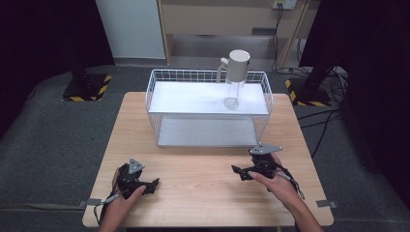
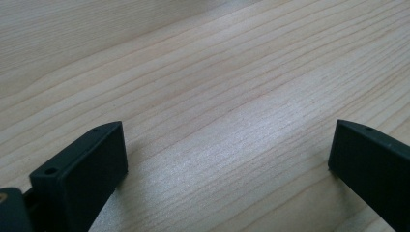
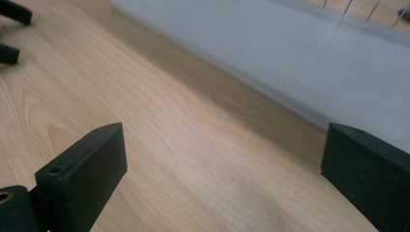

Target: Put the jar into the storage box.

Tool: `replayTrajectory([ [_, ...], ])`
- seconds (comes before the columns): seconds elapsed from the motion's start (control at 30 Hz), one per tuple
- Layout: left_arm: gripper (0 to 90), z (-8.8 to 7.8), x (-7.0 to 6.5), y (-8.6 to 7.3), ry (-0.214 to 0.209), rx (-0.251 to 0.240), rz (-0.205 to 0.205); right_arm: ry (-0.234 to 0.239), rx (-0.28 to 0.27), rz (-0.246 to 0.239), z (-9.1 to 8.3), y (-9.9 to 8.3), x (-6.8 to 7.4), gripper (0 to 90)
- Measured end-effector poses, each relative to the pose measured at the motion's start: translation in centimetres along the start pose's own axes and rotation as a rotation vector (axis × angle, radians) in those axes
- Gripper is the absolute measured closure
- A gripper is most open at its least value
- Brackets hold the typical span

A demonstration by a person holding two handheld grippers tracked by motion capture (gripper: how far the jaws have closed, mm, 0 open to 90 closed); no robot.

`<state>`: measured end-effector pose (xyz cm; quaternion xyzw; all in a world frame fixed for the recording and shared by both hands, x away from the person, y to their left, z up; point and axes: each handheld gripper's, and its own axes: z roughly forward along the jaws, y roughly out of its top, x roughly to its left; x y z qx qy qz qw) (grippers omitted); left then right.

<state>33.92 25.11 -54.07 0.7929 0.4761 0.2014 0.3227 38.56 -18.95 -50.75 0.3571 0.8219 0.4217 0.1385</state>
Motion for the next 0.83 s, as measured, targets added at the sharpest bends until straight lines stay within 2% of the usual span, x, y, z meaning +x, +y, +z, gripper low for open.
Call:
replayTrajectory([
  [0.07, 0.0, 0.0, 0.0, 0.0, 0.0, 0.0, 0.0, -0.008, 0.03, -0.008, 0.4, -0.7, 0.2, 3.0],
  [0.17, 0.0, 0.0, 0.0, 0.0, 0.0, 0.0, 0.0, -0.012, 0.067, 0.006, 1.0, -1.6, 0.4, 3.6],
  [0.27, 0.0, 0.0, 0.0, 0.0, 0.0, 0.0, 0.0, -0.02, 0.104, -0.006, 1.6, -2.4, 0.6, 3.6],
  [0.4, 0.0, 0.0, 0.0, 0.0, 0.0, 0.0, 0.0, -0.022, 0.114, -0.002, 2.0, -2.9, 0.7, 2.5],
  [0.57, 0.0, 0.0, 0.0, 0.0, 0.0, 0.0, 0.0, -0.054, 0.119, -0.047, 2.2, -3.1, 1.3, 1.2],
  [0.83, 0.0, 0.0, 0.0, 0.0, 0.0, 0.0, 0.0, -0.06, 0.12, -0.04, 2.1, -3.2, 1.4, 1.0],
])
